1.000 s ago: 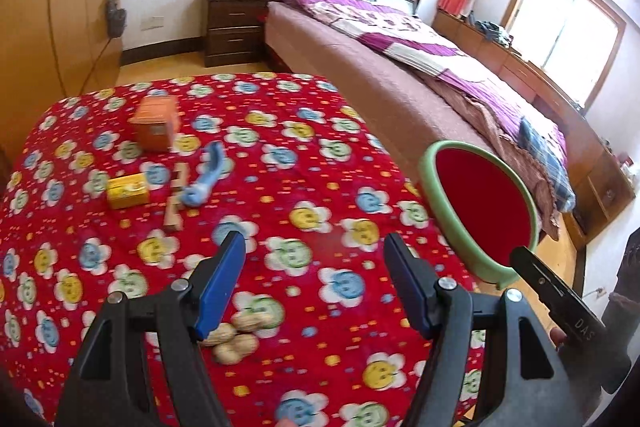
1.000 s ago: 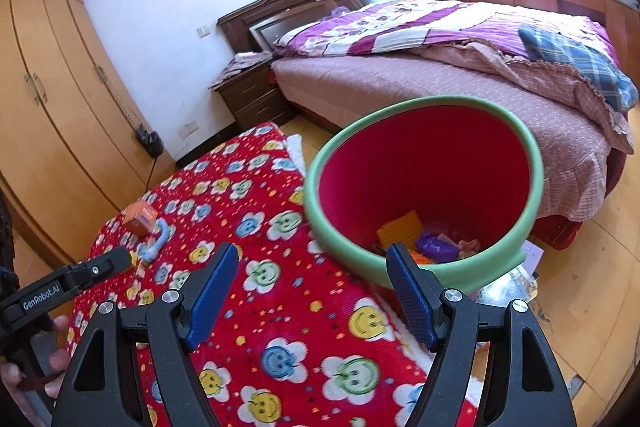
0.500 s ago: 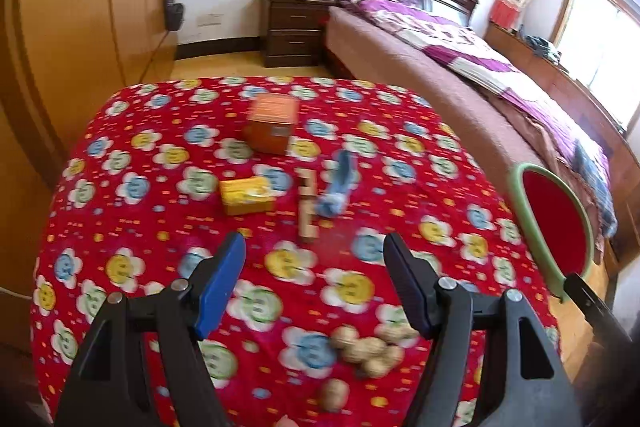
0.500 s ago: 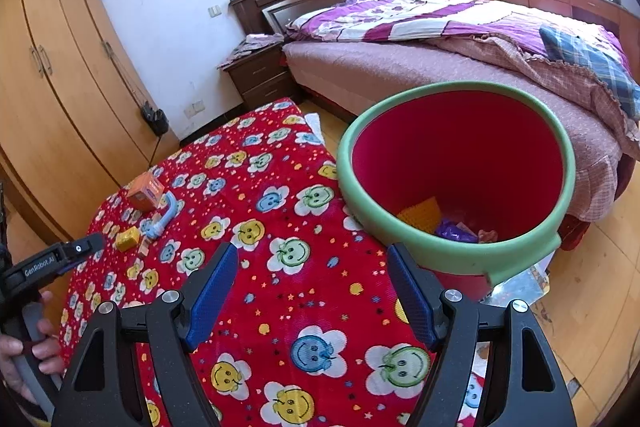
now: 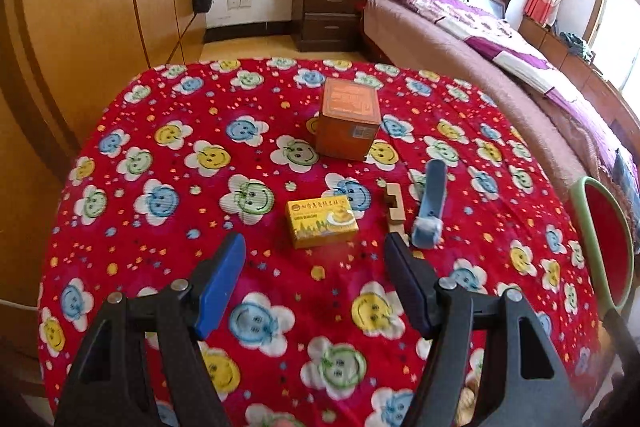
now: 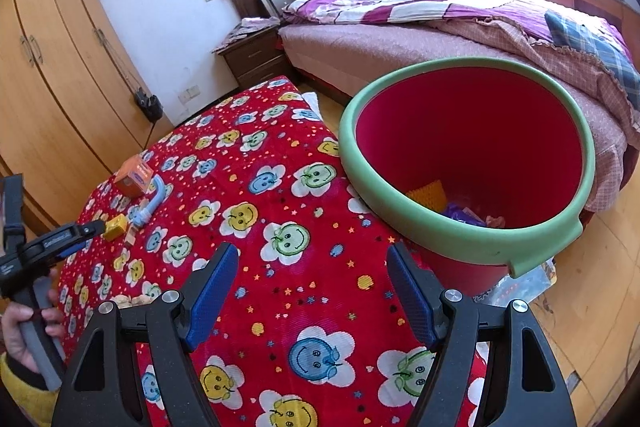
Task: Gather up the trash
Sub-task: 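Move both tools back over the yellow snack box and blue plastic hook, then grasp the yellow snack box with the left tool while the right tool grasps the blue hook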
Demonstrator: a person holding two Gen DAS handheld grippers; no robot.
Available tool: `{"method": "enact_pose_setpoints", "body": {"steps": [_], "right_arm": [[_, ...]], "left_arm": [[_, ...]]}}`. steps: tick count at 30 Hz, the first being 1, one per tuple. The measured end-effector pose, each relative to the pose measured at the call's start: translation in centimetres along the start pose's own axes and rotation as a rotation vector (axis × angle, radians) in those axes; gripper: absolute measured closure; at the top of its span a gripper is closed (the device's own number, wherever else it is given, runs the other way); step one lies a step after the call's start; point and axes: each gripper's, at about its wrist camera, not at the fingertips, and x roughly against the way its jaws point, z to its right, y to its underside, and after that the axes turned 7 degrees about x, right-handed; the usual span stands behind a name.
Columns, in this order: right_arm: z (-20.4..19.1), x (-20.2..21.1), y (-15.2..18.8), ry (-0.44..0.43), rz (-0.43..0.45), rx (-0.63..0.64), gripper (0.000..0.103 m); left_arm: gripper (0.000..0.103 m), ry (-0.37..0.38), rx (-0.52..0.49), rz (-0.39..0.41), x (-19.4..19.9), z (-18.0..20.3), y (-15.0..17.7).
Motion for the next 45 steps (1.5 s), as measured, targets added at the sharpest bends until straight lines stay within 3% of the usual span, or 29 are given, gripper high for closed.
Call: {"method": "enact_pose_setpoints", "body": {"steps": [8, 12, 15, 16, 22, 27, 33, 45], "right_arm": [[0.6, -1.0, 0.2, 0.003, -0.022, -0.011, 0.026], [0.8, -1.2, 0.3, 0.002, -0.027, -0.015, 0.025], [1.0, -1.3, 0.3, -0.001, -0.030, -0.019, 0.025], [1.0, -1.4, 0.3, -0.002, -0.031, -0.018, 0.025], [0.3, -1.4, -0.1, -0.008, -0.025, 0.000, 0.025], [-2.4, -1.6, -1.0, -0.038, -0.019, 0.060, 0.025], [-6.2, -3.0, -2.2, -0.091, -0.051, 0.108, 0.025], [-15.7, -8.4, -3.7, -0.180, -0.131, 0.246, 0.025]], "left_arm": [[0.032, -0.016, 0.011, -0.034, -3.0, 0.8, -0.4], [0.047, -0.039, 0.045, -0.029, -3.6, 0.6, -0.4], [0.051, -0.029, 0.069, -0.026, -3.7, 0.4, -0.6], [0.058, -0.022, 0.074, -0.022, -3.6, 0.3, -0.6], [0.059, 0.006, 0.060, -0.014, -3.1, 0.0, -0.4], [0.059, 0.021, 0.084, 0.007, -1.2, -1.2, -0.3], [0.059, -0.020, 0.097, 0.041, 0.2, -3.3, -0.4], [0.059, -0.022, 0.194, 0.047, -1.0, -7.7, -0.9]]}}
